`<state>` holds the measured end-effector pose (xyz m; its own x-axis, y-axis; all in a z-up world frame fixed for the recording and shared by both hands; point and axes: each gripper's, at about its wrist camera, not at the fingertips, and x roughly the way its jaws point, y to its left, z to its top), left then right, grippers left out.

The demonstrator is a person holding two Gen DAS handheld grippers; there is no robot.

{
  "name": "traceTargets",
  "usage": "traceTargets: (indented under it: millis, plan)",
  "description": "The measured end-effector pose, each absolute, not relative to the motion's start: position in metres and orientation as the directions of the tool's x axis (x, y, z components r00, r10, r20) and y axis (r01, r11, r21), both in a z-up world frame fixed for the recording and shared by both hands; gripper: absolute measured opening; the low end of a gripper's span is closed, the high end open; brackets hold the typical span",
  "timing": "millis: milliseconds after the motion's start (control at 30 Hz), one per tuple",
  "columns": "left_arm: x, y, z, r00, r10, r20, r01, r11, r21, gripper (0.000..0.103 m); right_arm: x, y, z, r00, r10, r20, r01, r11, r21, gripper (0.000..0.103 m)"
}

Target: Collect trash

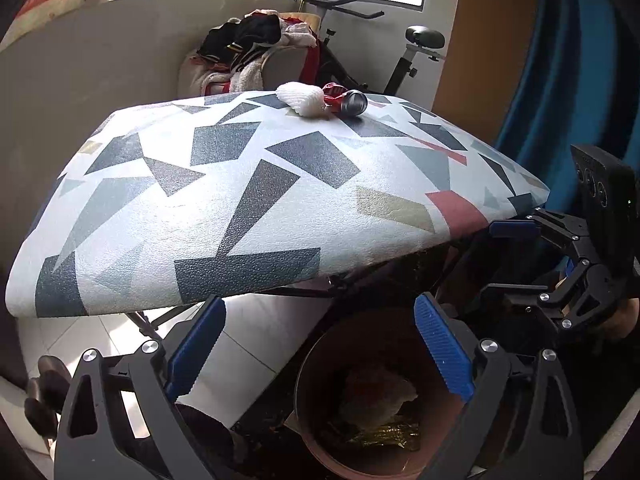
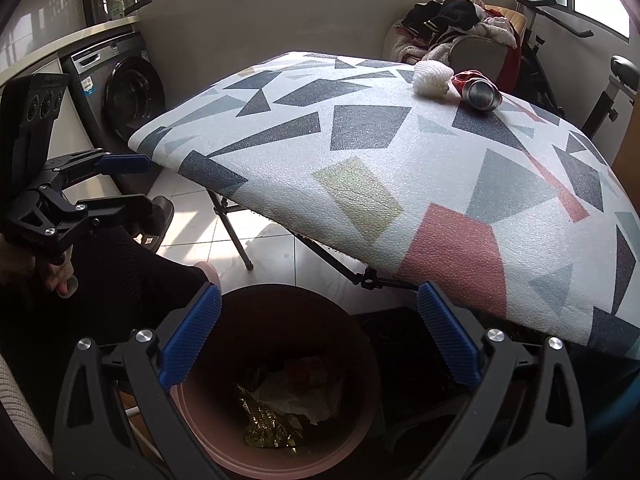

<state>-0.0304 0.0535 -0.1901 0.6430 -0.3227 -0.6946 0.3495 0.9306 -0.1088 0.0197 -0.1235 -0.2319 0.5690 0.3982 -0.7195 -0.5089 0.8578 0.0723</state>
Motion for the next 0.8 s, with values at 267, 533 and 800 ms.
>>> traceTargets:
  millis: [267,533,800]
  plan:
    - [-0.0285,0.0551,-0.1920,0.638,-0.320,-0.700,0.341,0.933,-0.115,0.093,0.0211,-0.1243,-0.2329,0.566,0.391,-0.725,-0.500,0.863,0.075,0.097]
    - [-0.0274,0.0562,-0.1924,0.635,-0.319,-0.703,0.335,0.934,-0.121,0.093,0.0226,-0.1237,-0.2351,0.562,0.387,-0.731,-0.495,0.865,0.078,0.097]
    - [-0.0266,0.0564,-0.1925,0.637,-0.316,-0.703,0.331,0.936,-0.120,0.093,0.0254,-0.1239,-0.2373,0.560,0.375,-0.739,-0.482,0.873,0.077,0.097]
